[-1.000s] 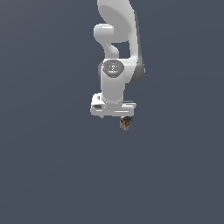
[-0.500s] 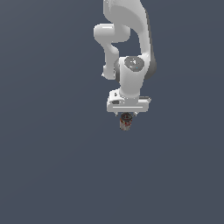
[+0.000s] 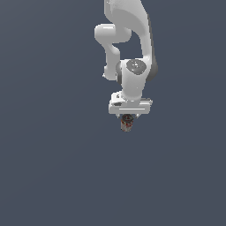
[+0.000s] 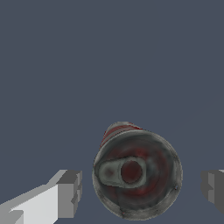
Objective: Pick up the object and move it to a goal position.
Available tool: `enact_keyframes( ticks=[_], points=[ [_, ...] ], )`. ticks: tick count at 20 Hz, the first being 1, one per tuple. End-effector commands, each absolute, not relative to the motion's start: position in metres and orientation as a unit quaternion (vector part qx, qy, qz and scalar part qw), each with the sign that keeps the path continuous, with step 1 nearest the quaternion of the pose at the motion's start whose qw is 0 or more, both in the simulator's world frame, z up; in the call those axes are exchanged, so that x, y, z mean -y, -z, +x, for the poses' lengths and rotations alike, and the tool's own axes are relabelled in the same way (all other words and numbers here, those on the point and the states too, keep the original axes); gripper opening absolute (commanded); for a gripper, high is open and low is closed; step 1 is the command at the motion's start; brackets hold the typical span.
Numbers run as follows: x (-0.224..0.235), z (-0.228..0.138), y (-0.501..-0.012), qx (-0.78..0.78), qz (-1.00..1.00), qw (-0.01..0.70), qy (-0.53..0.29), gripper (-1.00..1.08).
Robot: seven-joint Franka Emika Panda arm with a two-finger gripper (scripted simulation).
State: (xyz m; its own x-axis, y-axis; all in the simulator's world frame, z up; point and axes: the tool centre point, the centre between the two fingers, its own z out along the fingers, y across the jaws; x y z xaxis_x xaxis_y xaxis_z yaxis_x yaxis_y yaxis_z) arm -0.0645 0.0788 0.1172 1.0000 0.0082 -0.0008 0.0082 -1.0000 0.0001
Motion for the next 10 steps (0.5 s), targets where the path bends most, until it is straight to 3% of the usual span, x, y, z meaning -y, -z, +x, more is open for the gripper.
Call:
enact_keyframes(
  ticks=[1, 10],
  points=[
    [-0.079, -0.065, -0.107, -0.004, 1.000, 0.000, 0.001, 1.00],
    [-0.080, -0.066, -0.077, -0.004, 1.000, 0.000, 0.000, 1.00]
  ],
)
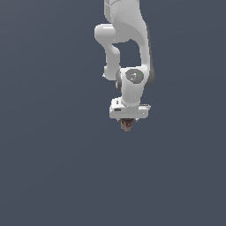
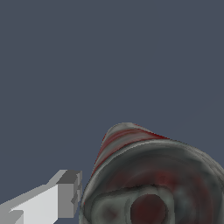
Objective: Pick up the object and move it to a goal position.
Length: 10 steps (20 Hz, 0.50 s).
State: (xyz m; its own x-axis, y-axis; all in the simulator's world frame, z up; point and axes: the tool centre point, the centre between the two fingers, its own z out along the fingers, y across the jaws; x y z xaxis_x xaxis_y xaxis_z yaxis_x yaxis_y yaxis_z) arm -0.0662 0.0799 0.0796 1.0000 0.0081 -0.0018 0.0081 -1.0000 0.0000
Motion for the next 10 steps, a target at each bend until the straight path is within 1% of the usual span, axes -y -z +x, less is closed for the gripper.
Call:
enact_keyframes(
  ticks=[1, 2, 10],
  points=[
    [-0.0801, -0.0656, -0.0772, 0.004, -1.000, 0.000, 0.000, 1.00],
    [-0.0801, -0.0656, -0.0772, 0.004, -1.000, 0.000, 0.000, -1.00],
    [-0.0801, -0.0656, -0.0772, 0.004, -1.000, 0.000, 0.000, -1.00]
  ],
)
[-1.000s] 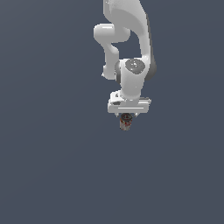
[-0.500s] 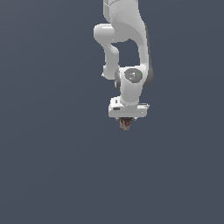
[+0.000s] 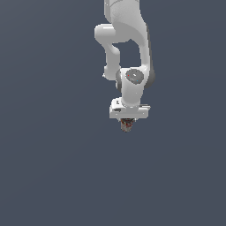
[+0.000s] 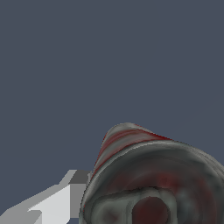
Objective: Pick up the object and move it to a goal position.
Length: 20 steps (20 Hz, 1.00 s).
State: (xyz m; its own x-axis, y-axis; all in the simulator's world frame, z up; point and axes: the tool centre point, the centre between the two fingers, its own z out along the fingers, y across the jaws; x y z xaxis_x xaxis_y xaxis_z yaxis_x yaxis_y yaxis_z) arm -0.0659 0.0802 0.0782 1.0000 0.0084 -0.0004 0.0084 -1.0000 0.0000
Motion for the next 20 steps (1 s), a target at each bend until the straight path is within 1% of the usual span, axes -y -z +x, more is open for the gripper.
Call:
enact_keyframes(
  ticks=[1, 5, 10, 20],
  points=[
    [-0.080, -0.066, -0.077, 0.004, -1.000, 0.000, 0.000, -1.00],
    [-0.078, -0.064, -0.079, 0.004, -1.000, 0.000, 0.000, -1.00],
    [-0.063, -0.052, -0.082, 0.004, -1.000, 0.000, 0.000, -1.00],
    [-0.007, -0.004, -0.094, 0.004, -1.000, 0.000, 0.000, -1.00]
  ],
)
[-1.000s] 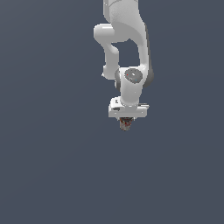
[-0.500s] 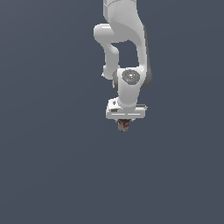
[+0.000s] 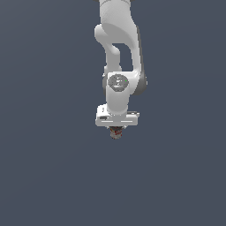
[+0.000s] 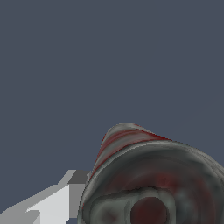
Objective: Pick up the object and move it to a goal position.
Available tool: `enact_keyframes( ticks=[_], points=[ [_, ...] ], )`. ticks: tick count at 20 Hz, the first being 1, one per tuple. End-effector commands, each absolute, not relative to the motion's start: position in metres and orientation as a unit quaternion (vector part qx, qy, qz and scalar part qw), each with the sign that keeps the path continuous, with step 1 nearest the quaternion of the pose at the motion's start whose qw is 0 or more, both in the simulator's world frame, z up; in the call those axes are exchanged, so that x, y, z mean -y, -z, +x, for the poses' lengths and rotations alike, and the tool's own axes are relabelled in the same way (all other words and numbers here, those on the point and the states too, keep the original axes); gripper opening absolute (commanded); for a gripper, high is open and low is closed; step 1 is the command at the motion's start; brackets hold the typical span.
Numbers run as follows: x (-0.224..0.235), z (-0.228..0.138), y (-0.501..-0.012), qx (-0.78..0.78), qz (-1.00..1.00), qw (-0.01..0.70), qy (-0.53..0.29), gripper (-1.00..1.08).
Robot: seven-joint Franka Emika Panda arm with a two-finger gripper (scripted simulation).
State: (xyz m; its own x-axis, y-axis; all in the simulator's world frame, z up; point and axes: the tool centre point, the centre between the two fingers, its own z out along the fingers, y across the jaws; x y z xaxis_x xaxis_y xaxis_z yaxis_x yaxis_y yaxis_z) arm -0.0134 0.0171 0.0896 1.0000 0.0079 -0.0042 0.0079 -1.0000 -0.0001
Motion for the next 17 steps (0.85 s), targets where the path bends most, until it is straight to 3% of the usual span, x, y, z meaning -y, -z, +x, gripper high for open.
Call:
enact_keyframes(
  ticks=[1, 17],
  points=[
    [-0.001, 0.002, -0.095, 0.004, -1.000, 0.000, 0.000, -1.00],
    [0.037, 0.039, -0.103, 0.004, -1.000, 0.000, 0.000, -1.00]
  ],
)
